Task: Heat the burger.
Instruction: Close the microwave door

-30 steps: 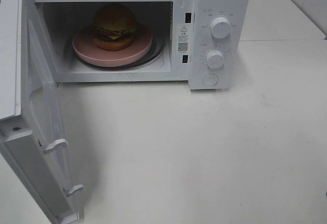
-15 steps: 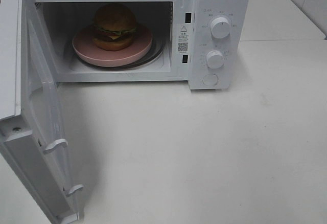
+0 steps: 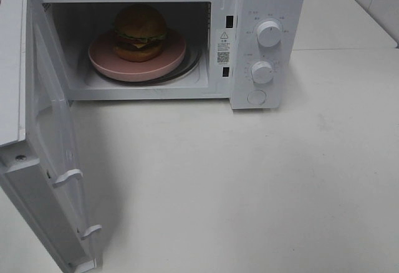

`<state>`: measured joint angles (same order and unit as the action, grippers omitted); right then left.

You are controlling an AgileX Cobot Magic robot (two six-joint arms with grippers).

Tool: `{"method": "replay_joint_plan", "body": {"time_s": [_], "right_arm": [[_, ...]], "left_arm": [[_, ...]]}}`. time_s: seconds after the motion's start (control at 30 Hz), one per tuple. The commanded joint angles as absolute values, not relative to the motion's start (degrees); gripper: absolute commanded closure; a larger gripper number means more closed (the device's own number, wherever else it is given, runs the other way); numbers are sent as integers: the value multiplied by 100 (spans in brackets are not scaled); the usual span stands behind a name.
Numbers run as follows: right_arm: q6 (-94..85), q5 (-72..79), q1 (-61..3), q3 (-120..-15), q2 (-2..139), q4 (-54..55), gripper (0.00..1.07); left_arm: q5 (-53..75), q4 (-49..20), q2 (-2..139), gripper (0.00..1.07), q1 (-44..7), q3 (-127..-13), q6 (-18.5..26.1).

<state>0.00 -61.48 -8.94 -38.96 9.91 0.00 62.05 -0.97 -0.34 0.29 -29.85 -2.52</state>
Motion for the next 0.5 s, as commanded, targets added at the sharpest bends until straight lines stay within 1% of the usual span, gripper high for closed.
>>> {"method": "replay_joint_plan", "body": {"time_s": [0.03, 0.23, 0.37, 0.5], "right_arm": [[-97, -6113, -653, -3896, 521, -34, 31], [-97, -6005, -453, -3730, 17, 0, 31], [-97, -5884, -264, -3197, -178, -46, 31], [-69, -5684, -264, -2859, -178, 0, 31]], "left_arm": [[6131, -132, -120, 4, 6, -2974, -275], [6131, -132, -120, 4, 6, -2974, -275], [6131, -132, -120, 4, 6, -2974, -275], [6131, -132, -115, 4, 6, -2974, -275]]}}
